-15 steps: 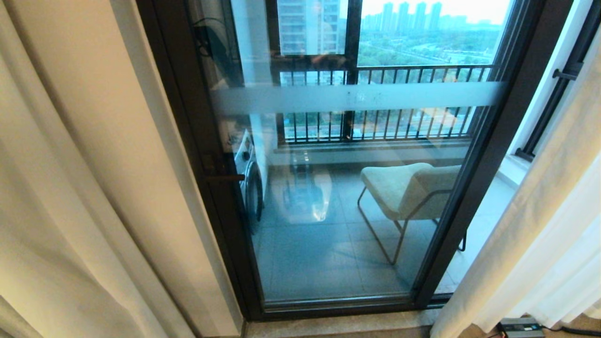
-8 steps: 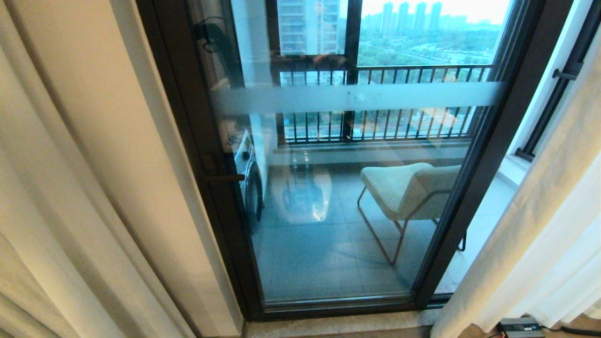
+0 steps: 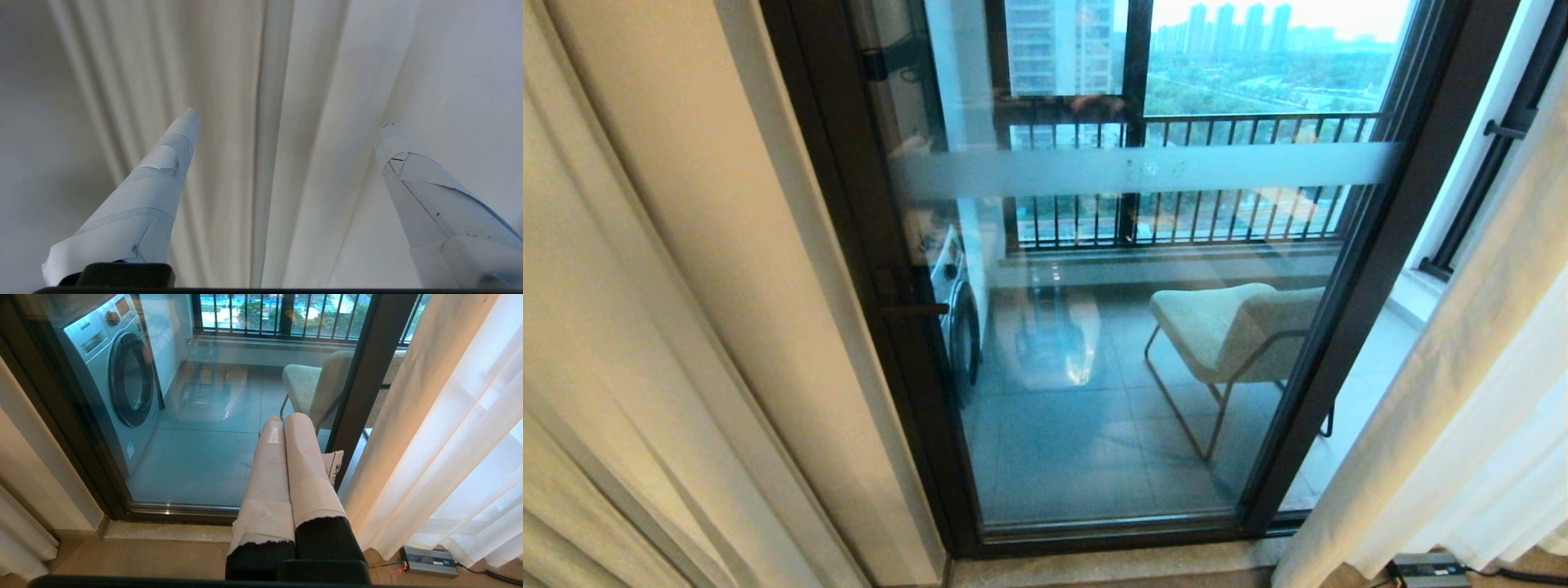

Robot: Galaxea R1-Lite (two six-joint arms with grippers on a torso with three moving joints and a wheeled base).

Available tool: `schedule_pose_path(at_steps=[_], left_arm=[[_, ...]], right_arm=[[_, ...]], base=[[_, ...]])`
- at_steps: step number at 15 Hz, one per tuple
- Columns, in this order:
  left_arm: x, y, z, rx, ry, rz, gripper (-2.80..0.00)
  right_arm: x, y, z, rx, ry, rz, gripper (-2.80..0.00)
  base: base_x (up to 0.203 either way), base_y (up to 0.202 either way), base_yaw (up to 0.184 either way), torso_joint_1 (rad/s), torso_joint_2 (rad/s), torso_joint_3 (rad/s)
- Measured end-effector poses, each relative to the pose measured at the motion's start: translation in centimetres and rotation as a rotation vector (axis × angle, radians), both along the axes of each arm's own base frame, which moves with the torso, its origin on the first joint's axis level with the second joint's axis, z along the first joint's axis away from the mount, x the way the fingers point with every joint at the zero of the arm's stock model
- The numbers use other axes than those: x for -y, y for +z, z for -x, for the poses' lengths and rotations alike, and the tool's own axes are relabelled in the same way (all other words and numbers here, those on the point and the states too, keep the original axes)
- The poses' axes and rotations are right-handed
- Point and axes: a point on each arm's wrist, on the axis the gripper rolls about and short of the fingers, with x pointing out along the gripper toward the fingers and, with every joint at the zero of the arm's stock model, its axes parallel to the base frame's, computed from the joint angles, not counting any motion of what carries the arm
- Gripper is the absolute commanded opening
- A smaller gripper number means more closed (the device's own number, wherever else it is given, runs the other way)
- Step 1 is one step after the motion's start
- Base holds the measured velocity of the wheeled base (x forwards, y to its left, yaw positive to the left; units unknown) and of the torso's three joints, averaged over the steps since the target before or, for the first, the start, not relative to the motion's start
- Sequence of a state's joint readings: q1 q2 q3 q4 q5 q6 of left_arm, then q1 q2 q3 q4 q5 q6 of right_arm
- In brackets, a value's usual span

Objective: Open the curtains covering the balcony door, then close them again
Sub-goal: Pull the inner curtains open on both sides

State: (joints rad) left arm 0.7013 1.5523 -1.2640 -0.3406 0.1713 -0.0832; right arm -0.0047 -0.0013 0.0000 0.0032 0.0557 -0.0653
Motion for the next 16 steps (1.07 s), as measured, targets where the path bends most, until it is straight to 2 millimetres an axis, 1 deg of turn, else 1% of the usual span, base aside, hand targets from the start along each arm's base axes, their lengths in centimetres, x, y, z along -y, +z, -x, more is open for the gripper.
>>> schedule_pose_path(at_steps=[3, 4, 7, 9, 13, 16], left_arm=[[2.6, -1.8, 3.2, -0.035, 0.004, 0.029, 0.00], [3.6, -2.3, 4.3, -0.043, 0.004, 0.032, -2.80], [5.9, -3.5, 7.0, -0.061, 0.001, 0.028, -2.80], [6.8, -3.8, 8.1, -0.054, 0.001, 0.021, -2.80], [7.6, -3.8, 9.0, -0.040, 0.005, 0.010, -2.80], [8.4, -4.5, 9.3, -0.048, -0.022, 0.015, -2.80]], right_arm=[[0.0, 0.0, 0.0, 0.000, 0.000, 0.000, -2.80], [0.0, 0.0, 0.0, 0.000, 0.000, 0.000, -2.80], [0.0, 0.0, 0.0, 0.000, -0.001, 0.000, -2.80], [0.0, 0.0, 0.0, 0.000, 0.000, 0.000, -2.80], [0.0, 0.0, 0.0, 0.000, 0.000, 0.000, -2.80], [0.0, 0.0, 0.0, 0.000, 0.000, 0.000, -2.80]], base=[[0.000, 0.000, 0.000, 0.000, 0.00, 0.000], [0.000, 0.000, 0.000, 0.000, 0.00, 0.000], [0.000, 0.000, 0.000, 0.000, 0.00, 0.000], [0.000, 0.000, 0.000, 0.000, 0.00, 0.000], [0.000, 0.000, 0.000, 0.000, 0.00, 0.000], [0.000, 0.000, 0.000, 0.000, 0.00, 0.000]])
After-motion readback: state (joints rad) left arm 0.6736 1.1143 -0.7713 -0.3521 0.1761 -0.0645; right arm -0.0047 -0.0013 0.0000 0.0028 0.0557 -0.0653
